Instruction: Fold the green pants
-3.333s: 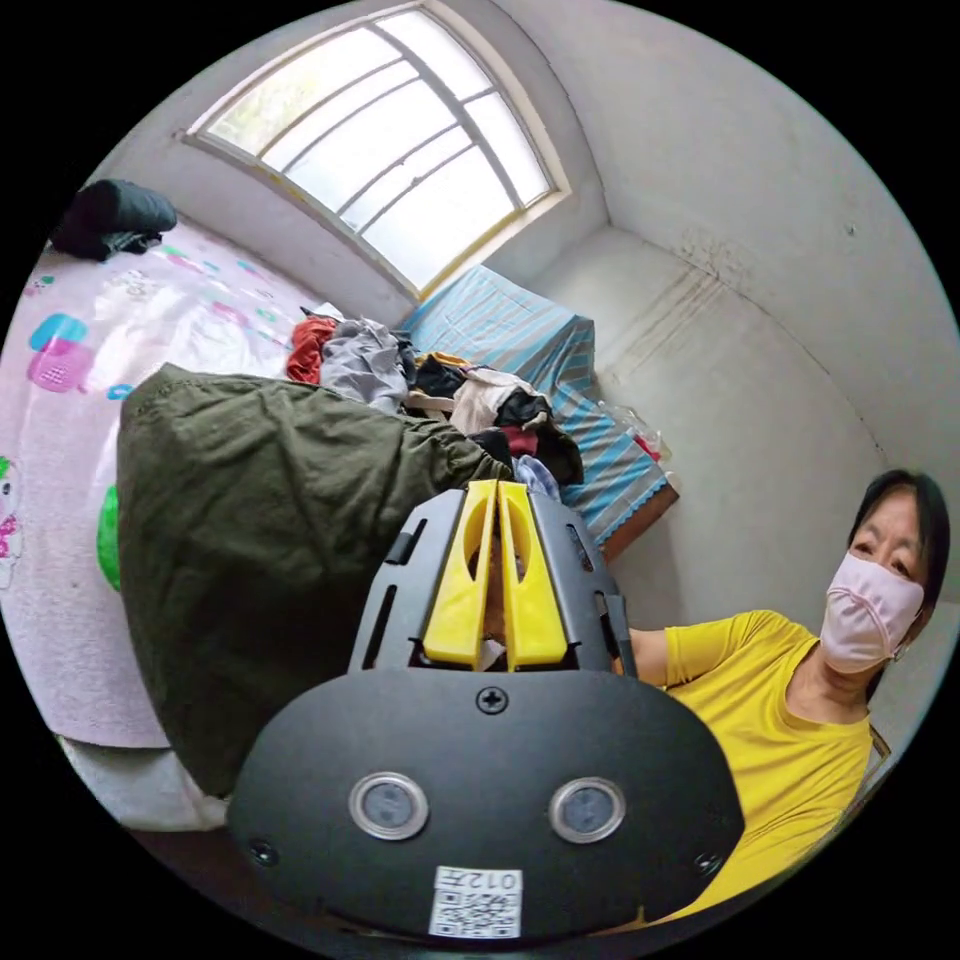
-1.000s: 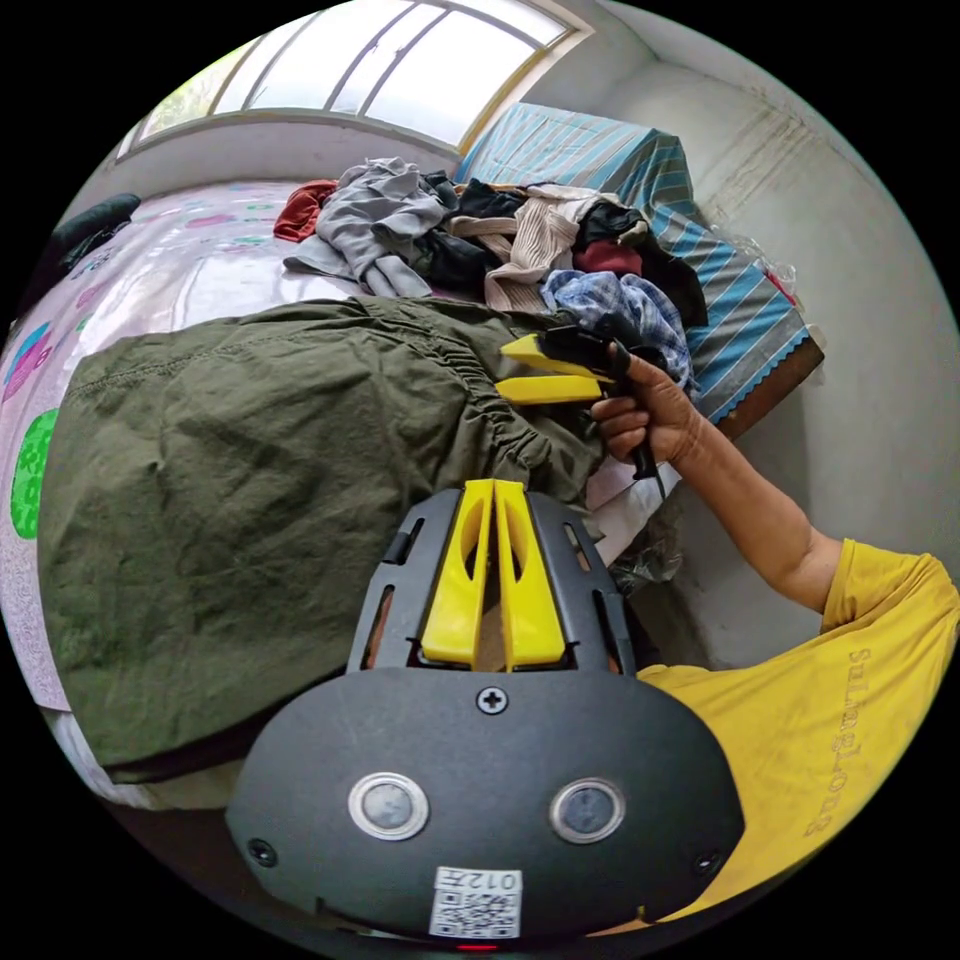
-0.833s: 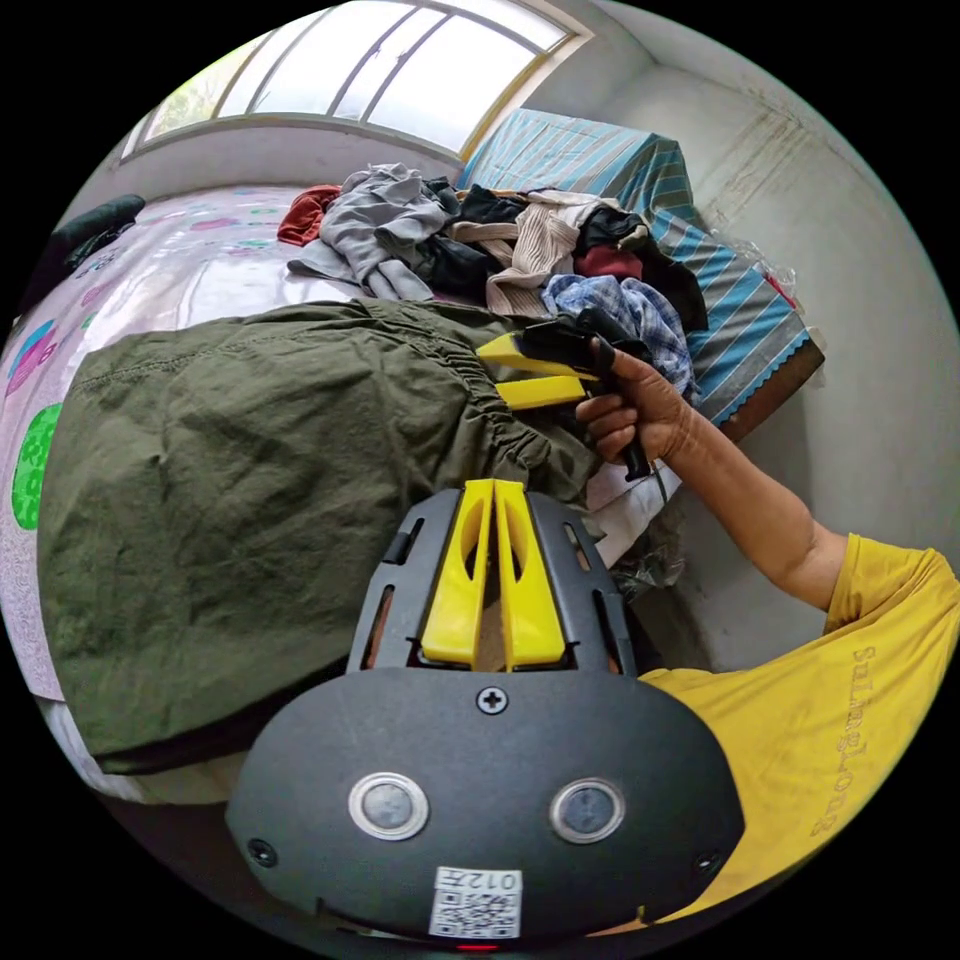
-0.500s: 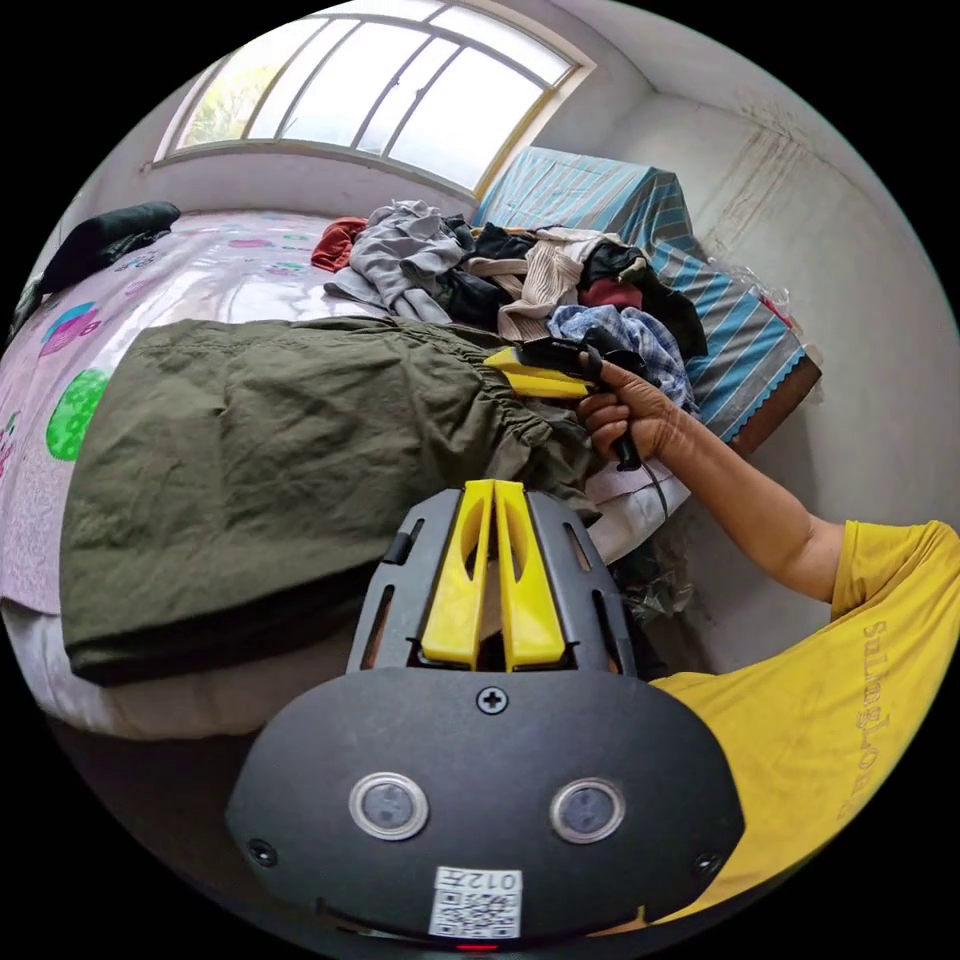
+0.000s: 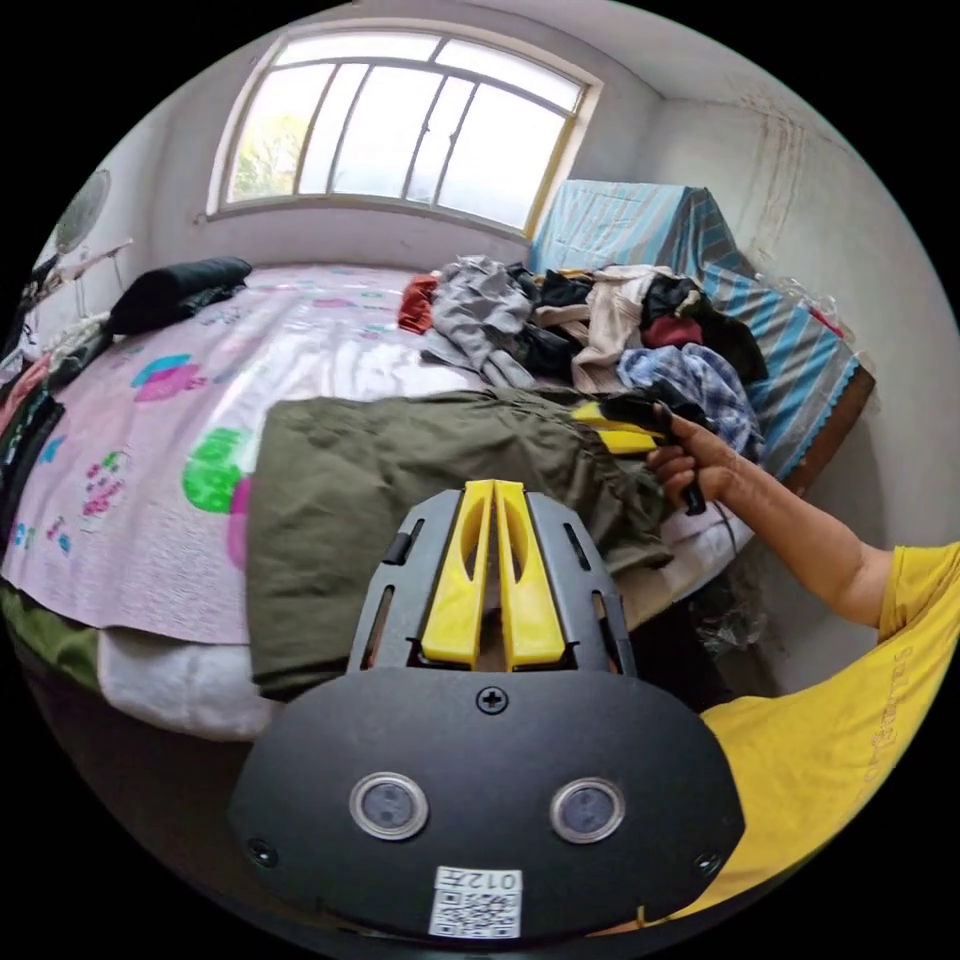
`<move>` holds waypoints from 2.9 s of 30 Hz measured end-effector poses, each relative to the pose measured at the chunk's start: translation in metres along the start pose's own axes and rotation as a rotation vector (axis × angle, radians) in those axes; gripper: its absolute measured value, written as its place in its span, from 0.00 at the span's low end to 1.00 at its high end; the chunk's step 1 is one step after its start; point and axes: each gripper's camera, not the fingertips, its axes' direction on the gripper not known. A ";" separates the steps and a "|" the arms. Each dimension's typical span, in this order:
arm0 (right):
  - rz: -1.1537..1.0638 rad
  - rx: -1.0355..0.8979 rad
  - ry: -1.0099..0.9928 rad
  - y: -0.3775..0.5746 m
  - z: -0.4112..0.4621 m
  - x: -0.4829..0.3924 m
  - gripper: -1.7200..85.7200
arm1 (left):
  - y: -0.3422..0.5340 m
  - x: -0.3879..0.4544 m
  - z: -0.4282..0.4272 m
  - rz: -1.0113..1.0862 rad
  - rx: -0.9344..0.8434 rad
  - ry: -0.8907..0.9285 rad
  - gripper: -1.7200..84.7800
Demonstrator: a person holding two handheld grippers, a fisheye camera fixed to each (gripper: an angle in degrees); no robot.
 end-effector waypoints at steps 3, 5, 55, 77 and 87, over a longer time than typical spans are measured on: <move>0.044 -0.075 0.060 -0.005 0.016 0.005 0.11 | -0.019 -0.038 0.001 -0.066 -0.073 0.005 0.02; 0.034 -0.055 0.065 -0.005 0.021 0.004 0.08 | -0.023 -0.054 0.008 -0.090 -0.122 0.008 0.02; -0.769 -0.095 1.161 0.058 0.403 -0.125 0.02 | -0.110 -0.086 0.021 -0.093 -0.118 -0.190 0.02; -0.698 -0.075 0.971 0.072 0.408 -0.125 0.03 | -0.161 0.010 0.092 0.075 -0.216 -0.173 0.02; -0.677 -0.071 0.955 0.084 0.397 -0.133 0.03 | -0.135 0.037 0.105 0.115 -0.401 -0.239 0.02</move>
